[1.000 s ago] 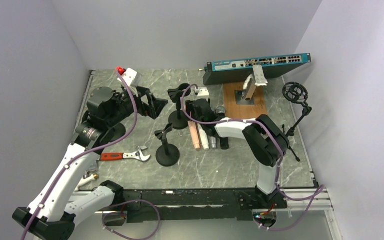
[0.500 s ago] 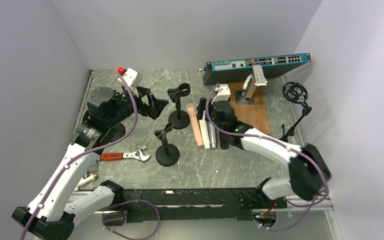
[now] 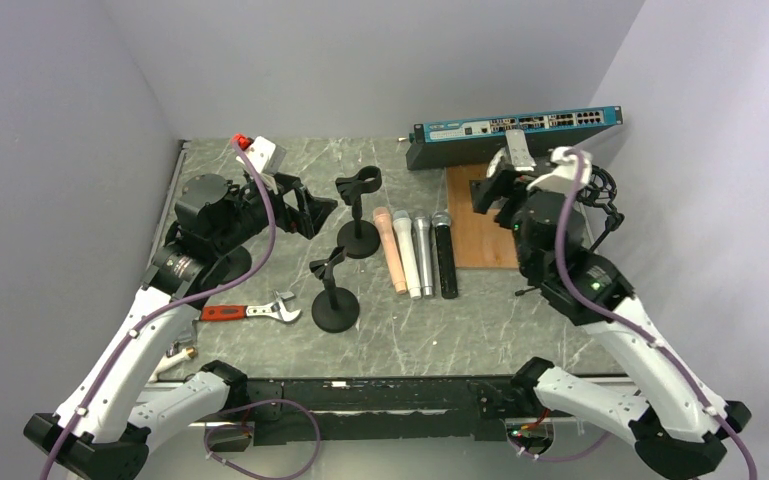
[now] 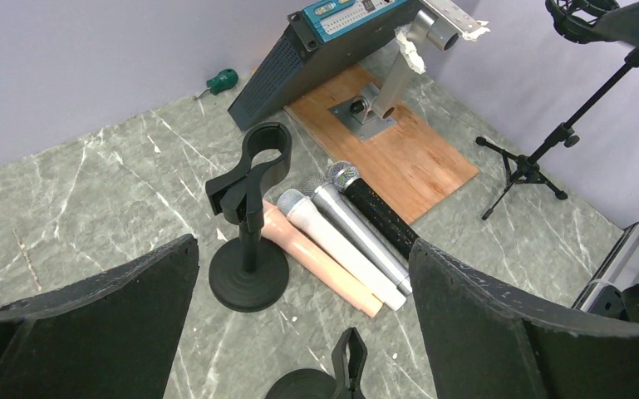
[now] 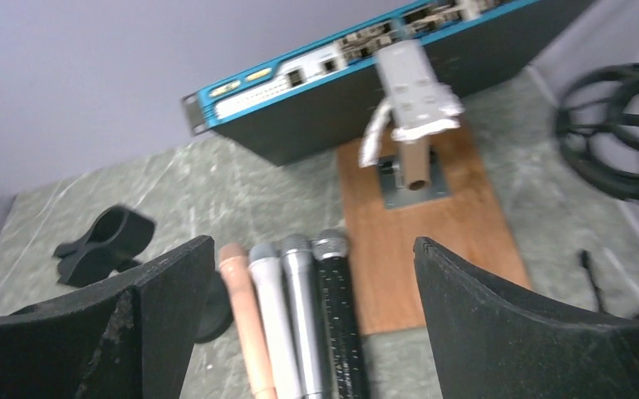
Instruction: Remove the microphone from the stand
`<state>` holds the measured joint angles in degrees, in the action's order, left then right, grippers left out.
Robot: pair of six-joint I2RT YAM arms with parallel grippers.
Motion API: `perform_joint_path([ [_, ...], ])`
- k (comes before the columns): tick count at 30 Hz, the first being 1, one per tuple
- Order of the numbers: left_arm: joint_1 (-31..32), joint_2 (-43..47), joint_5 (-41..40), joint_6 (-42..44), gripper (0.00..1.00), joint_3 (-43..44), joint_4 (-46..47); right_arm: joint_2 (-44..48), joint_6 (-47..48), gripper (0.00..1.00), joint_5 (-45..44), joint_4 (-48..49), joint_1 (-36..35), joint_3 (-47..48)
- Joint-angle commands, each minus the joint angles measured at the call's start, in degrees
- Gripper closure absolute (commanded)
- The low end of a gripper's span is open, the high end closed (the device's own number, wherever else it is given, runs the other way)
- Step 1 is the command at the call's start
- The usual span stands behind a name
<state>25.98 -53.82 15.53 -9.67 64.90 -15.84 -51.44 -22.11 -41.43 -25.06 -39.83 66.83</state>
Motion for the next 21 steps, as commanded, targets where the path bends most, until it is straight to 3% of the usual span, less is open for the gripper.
perform_joint_path([
  [1, 0.39, 0.69, -0.06, 0.91, 0.01, 0.61, 0.81, -0.21, -6.53, 0.07, -13.05, -23.10, 0.27, 8.09],
  [5, 0.51, 0.74, -0.19, 1.01, 0.00, 0.42, 0.74, -3.00, -14.62, 0.07, -19.33, -37.60, 1.19, 14.08],
  [8, 0.70, 0.48, -0.19, 0.98, 0.01, 0.48, 0.60, -4.58, -19.13, 0.08, -18.64, -44.23, 5.25, 15.14],
  [12, 1.15, 0.20, -0.26, 0.90, 0.00, 0.53, 0.74, -1.62, -14.26, 0.09, -9.67, -38.68, 14.91, 10.38],
  [21, 3.56, -0.32, -2.12, 2.25, 0.01, 0.95, -0.60, -3.14, -8.50, 0.16, -1.34, -32.90, 35.66, 8.90],
])
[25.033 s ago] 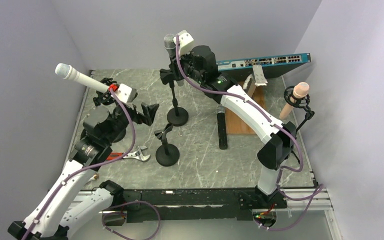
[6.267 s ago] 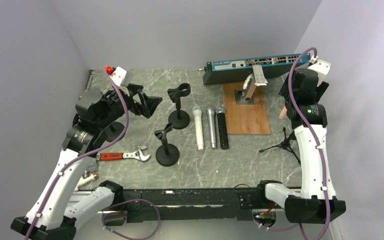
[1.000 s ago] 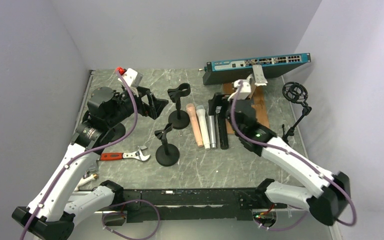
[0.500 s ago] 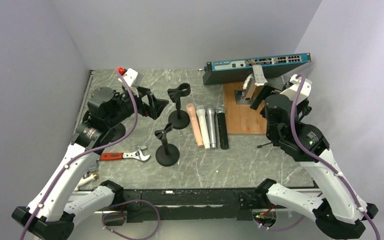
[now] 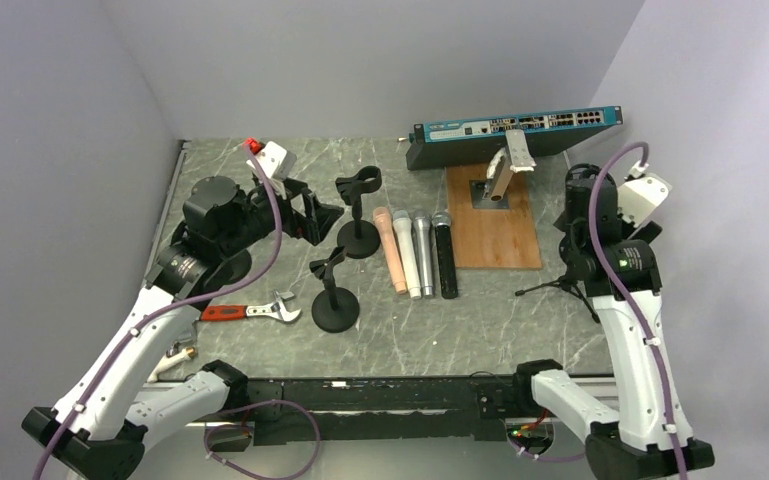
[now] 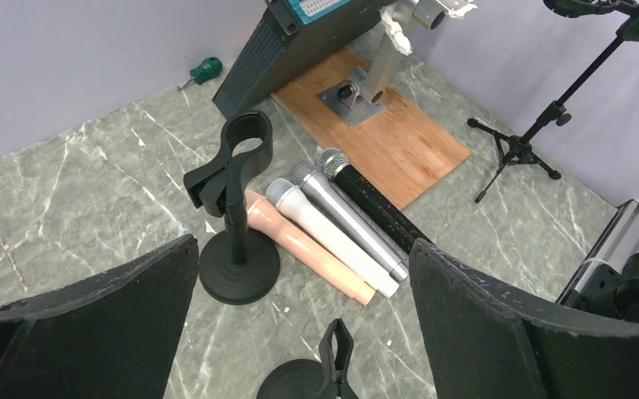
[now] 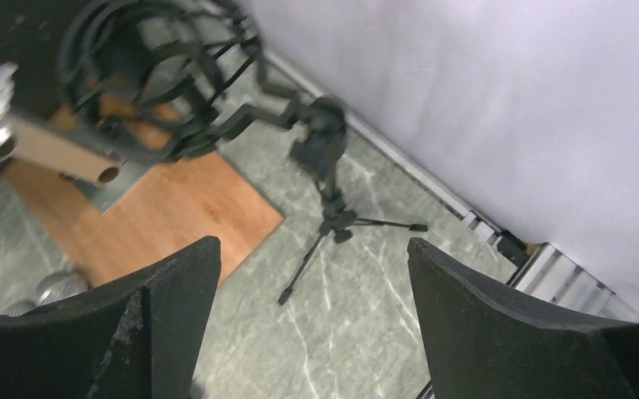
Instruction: Remove the microphone from the stand
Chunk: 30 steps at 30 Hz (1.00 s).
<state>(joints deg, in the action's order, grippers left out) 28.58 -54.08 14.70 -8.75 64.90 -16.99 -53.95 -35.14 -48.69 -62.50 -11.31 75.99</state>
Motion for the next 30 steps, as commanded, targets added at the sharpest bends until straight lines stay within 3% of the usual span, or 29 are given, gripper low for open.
perform_joint_path([
  [1, 1.21, -0.06, -1.64, 1.49, 0.01, 1.04, 0.43, -0.98, 5.40, 0.17, 7.06, 5.81, 9.02, -0.68],
  [6, 2.00, 0.28, -2.11, 1.72, 0.01, 0.93, 0.53, -1.38, 9.58, 0.20, 11.98, 12.52, 14.42, -2.79],
  [10, 2.28, 0.12, -1.88, 1.77, 0.01, 1.19, 0.39, -4.48, 11.49, 0.45, 10.10, 14.37, 15.94, -0.97],
  [24, 2.53, 0.42, -1.51, 1.85, 0.01, 1.22, 0.47, -3.99, 18.52, 0.53, 6.75, 22.31, 16.90, -4.79],
  [30, 2.86, 0.48, -1.87, 2.07, 0.01, 1.13, 0.29, -4.71, 20.14, 0.77, 7.20, 22.54, 16.89, -4.56],
])
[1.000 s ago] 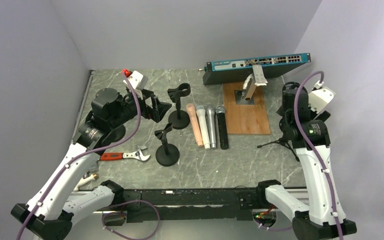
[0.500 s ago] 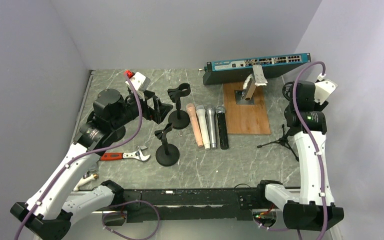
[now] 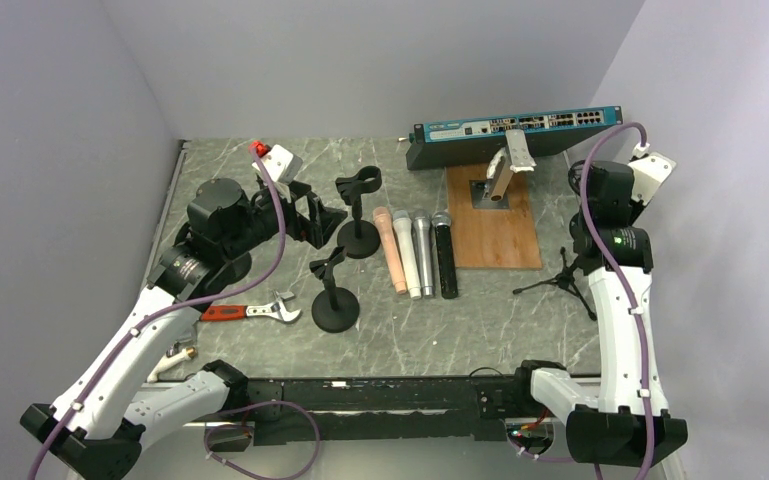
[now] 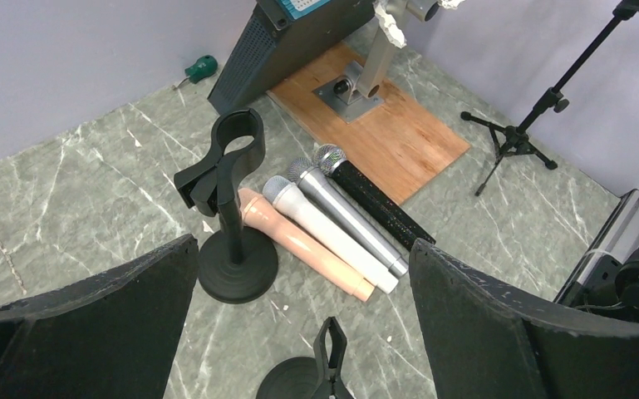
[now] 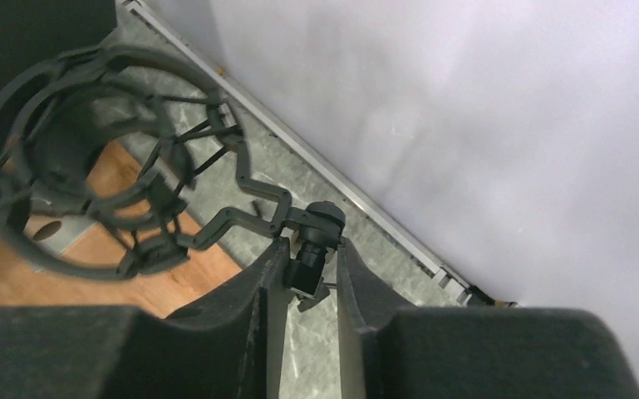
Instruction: Remove the microphone from the stand
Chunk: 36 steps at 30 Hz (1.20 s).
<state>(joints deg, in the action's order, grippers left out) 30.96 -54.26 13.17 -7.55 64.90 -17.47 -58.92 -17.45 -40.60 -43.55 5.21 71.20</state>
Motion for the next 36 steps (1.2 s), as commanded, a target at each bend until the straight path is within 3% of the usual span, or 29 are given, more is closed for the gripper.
perform_joint_path([
  [1, 0.46, 0.58, -0.34, 0.87, 0.01, 1.18, 0.73, 0.30, 2.72, 0.81, -0.59, 3.60, 0.39, 0.44],
  [6, 0.56, 0.51, -0.40, 1.01, 0.01, 1.14, 0.75, 0.34, 2.84, 1.00, 9.05, -0.14, 0.33, 3.55],
  [18, 0.66, -0.14, -0.13, 0.66, 0.01, 1.14, 0.83, 7.06, 7.12, 1.00, 25.02, -3.16, 0.33, 12.04],
  [20, 0.63, -0.29, 0.16, 0.45, 0.01, 1.09, 1.02, 7.38, 8.51, 1.00, 30.51, -3.00, 0.26, 13.26],
  [30, 0.67, 0.68, -2.07, 0.34, 0.01, 0.49, 1.35, 7.45, 9.90, 1.00, 74.69, 1.83, -0.74, 15.08],
  [36, 0.62, 3.37, -7.23, 0.39, 0.01, -0.38, 1.37, 4.23, 7.05, 1.00, 83.13, -1.55, -4.63, 17.90],
])
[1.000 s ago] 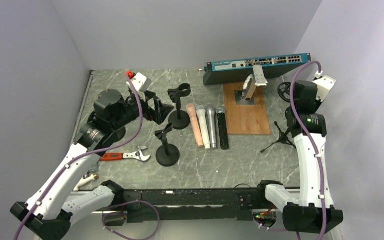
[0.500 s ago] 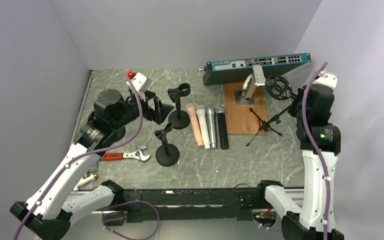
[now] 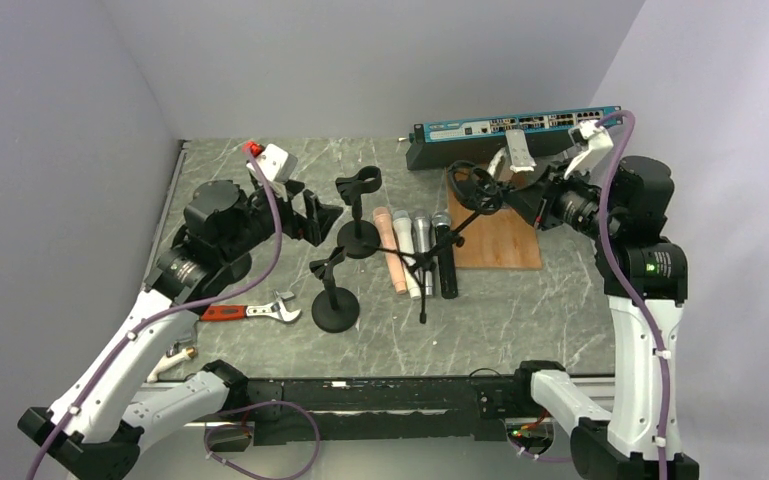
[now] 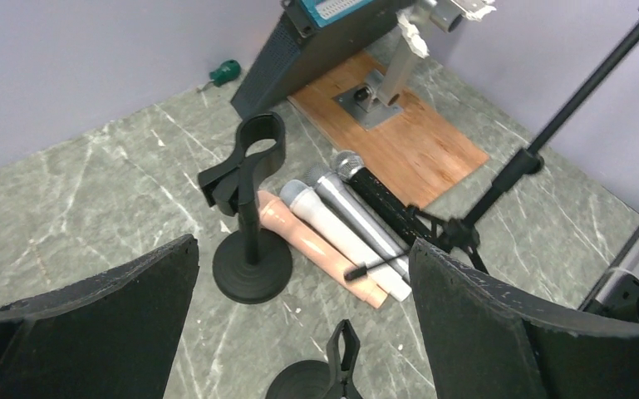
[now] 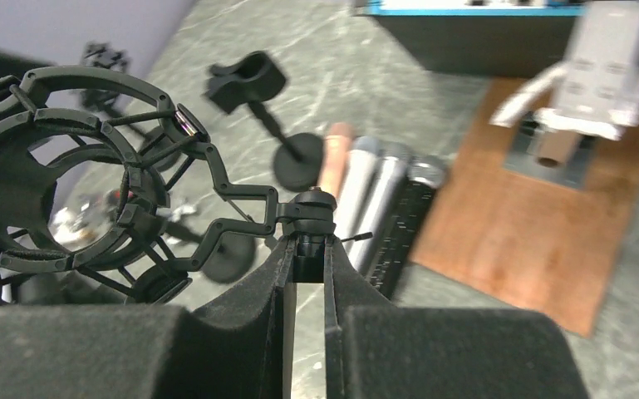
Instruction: Remove the microphone from the stand
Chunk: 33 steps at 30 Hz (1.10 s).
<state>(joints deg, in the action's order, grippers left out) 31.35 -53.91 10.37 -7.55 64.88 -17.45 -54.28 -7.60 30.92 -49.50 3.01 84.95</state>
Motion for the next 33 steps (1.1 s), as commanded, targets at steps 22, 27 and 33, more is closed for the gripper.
perform_joint_path([
  [22, 0.29, 10.86, -14.78, 0.34, 0.01, -4.40, 4.84, -10.50, -25.87, 1.00, -46.17, -16.12, -43.17, 12.11],
  [27, 0.28, 10.67, -16.19, 0.74, 0.01, -4.33, 4.47, -20.47, -36.39, 1.00, -65.41, -27.23, -56.95, 20.69],
  [33, 0.26, 11.46, -17.49, 0.29, 0.01, -4.65, 4.60, -30.84, -44.03, 1.00, -78.73, -36.16, -65.29, 26.88],
])
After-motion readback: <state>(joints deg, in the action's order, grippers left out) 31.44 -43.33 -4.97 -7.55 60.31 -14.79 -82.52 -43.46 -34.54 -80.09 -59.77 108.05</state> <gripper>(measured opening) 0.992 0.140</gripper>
